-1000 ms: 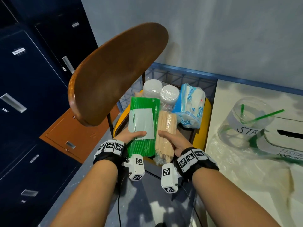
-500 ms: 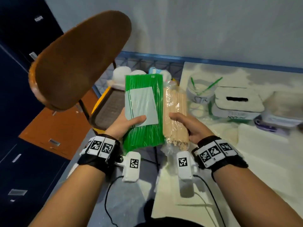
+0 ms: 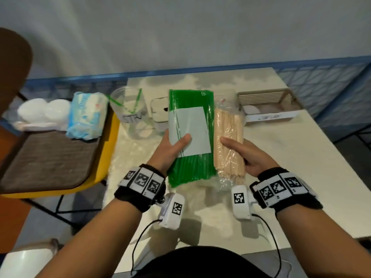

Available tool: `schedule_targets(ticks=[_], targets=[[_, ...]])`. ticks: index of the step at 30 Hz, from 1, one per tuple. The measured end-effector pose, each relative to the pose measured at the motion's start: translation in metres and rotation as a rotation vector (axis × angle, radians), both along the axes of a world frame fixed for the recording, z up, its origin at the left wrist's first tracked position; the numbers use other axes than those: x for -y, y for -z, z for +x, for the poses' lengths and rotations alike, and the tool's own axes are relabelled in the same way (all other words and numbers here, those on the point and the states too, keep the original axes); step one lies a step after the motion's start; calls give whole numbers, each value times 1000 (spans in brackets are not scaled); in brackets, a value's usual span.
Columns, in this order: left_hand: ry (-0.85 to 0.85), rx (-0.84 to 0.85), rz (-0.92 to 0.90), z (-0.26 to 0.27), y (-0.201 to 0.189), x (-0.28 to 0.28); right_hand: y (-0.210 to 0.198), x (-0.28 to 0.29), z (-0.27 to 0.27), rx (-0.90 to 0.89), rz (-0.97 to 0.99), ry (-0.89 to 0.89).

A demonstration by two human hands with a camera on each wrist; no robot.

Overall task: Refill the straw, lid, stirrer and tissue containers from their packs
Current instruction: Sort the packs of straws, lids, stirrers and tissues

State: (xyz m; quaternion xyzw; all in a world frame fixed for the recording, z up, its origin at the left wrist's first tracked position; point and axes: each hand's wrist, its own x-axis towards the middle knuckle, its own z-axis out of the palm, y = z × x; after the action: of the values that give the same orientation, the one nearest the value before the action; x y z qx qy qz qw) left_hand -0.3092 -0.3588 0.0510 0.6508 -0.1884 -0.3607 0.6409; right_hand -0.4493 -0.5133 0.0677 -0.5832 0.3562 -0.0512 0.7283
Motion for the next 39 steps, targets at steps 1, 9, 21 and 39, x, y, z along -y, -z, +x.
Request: schedule_targets(ticks=[1,9,21,39], targets=[[8,4,11,-10,4,19,3,15,-12,-19,-15,25],[61,-47,141,-87,40,124,40,113,-93,-205,-58,119],[111,82,403,-117,80,175,73,179,-100,-544,-258,46],[-38,448,729,-114,75,183,88,180,-83,-648,-565,175]])
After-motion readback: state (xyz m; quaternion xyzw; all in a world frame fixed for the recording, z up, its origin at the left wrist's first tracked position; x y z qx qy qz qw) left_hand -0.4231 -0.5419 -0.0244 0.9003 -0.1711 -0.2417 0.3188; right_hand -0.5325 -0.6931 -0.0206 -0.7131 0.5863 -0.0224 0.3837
